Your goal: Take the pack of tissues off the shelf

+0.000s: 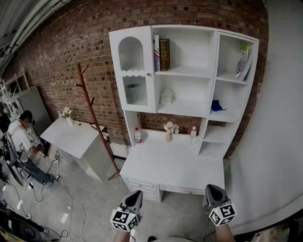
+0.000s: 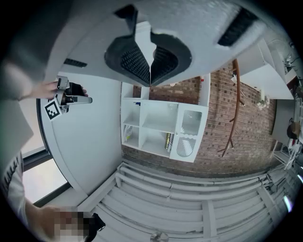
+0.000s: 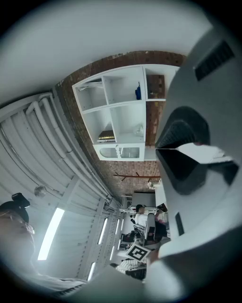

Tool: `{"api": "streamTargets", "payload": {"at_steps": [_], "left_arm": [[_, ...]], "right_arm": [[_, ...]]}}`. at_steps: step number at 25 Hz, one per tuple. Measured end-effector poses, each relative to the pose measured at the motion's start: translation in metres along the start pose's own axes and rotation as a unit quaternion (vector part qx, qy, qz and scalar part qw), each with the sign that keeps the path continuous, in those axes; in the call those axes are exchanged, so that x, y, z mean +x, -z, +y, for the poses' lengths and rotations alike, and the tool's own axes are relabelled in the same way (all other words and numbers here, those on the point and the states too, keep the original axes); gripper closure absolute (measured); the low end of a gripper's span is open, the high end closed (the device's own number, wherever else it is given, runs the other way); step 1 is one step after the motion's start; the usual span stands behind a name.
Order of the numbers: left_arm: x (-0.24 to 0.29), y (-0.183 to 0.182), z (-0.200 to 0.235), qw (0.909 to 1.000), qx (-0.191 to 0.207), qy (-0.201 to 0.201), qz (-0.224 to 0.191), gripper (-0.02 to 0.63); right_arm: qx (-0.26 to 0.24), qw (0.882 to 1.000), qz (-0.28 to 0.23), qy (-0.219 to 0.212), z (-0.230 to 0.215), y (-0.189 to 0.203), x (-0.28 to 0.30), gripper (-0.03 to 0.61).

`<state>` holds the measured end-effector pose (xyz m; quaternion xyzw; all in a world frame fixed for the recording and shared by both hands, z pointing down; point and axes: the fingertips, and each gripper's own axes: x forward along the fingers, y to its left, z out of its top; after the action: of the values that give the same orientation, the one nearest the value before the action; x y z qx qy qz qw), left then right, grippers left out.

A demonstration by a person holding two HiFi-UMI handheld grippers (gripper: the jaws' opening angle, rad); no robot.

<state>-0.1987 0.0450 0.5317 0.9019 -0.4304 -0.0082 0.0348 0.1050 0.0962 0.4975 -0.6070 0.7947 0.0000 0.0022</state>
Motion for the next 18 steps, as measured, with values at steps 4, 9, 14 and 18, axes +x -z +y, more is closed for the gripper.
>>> {"api": "streamTargets", "payload": {"at_steps": [4,9,14,18], "left_arm": [[-0.0025,-0.0003,0.0016,1.0,0.0,-0.001,0.0,0.588],[-0.0018,0.0006,0.0018,1.0,0.0,-0.002,-0.001,0.588],[-0.0027,0.0015,0.0008,1.0,0.001,-0.003,0.0,0.588],[-0.002,0.0026,-0.0013,1.0,0.0,-0.004,0.004,0.588]], "right_arm": [[0.0,1.0,-0.001,0.0,0.0024,-0.0015,-0.0006,0.548],[-0.001,1.0,-0.003,-0.002,0.002,-0.0014,0.0009,0.548],[0.0,1.0,-0.003,-0.005,0.0029,-0.0009,0.0005,0.548],[0.003,1.0,-0.003,-0.004,0.0002,-0.0021,0.0,0.548]]}}
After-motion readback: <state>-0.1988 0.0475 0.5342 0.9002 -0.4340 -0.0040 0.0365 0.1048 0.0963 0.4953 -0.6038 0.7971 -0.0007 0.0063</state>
